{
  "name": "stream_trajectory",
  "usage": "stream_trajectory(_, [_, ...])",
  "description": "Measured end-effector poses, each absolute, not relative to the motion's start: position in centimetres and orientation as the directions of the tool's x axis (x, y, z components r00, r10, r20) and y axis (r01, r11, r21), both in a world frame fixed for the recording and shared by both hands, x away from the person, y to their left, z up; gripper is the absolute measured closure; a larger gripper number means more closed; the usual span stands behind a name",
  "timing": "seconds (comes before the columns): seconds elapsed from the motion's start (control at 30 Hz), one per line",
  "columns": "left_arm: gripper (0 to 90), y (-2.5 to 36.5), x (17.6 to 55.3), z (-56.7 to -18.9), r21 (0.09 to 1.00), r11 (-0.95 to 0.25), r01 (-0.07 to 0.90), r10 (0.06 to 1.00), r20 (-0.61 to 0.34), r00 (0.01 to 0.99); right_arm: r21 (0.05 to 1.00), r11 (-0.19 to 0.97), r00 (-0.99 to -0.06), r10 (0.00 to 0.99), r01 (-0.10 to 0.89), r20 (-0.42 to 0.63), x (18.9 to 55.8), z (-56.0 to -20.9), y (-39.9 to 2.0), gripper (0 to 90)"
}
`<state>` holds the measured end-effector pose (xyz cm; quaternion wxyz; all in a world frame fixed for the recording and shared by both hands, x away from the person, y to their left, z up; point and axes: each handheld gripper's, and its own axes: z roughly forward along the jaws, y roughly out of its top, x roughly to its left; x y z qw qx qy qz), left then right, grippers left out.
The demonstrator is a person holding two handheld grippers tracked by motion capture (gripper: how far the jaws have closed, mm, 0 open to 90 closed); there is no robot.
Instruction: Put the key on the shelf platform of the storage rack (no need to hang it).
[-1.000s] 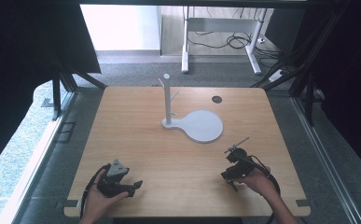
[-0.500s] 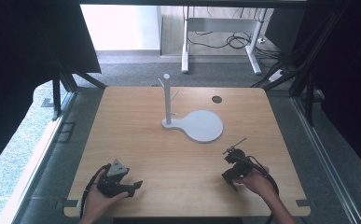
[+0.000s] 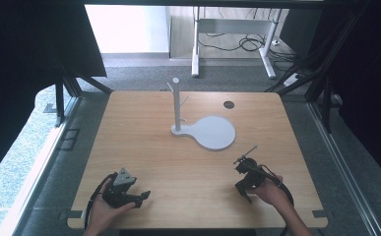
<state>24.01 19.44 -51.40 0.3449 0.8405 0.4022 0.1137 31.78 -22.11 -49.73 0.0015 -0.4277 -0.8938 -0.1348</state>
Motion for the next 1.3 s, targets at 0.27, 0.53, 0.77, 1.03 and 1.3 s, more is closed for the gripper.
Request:
stream_trajectory(0.27, [26.5,19.4,24.0,-51.4,0.668,-0.438,0.602,0.756,-0.089,0.649,0.214,0.622,-0.652,0.749,0.753,0.119,31.7,-49.5,-21.9,88.1])
stream_trajectory(0.53, [26.5,19.4,24.0,-51.5,0.665,-0.440,0.604,0.756,-0.089,0.649,0.199,0.632,-0.660,0.741,0.749,0.127,31.7,-49.5,-21.9,87.1])
stream_trajectory(0.77, [26.5,19.5,24.0,-51.4,0.665,-0.440,0.604,0.756,-0.089,0.649,0.188,0.642,-0.665,0.739,0.744,0.110,31.6,-49.5,-21.8,89.1])
stream_trajectory(1.03, [26.5,19.5,24.1,-51.5,0.664,-0.441,0.604,0.756,-0.089,0.649,0.184,0.661,-0.681,0.727,0.728,0.086,31.8,-48.9,-22.0,89.9])
stream_trajectory(1.3, [26.5,19.6,24.1,-51.4,0.667,-0.438,0.603,0.757,-0.088,0.648,0.215,0.655,-0.680,0.731,0.724,0.063,31.9,-46.7,-22.4,90.0])
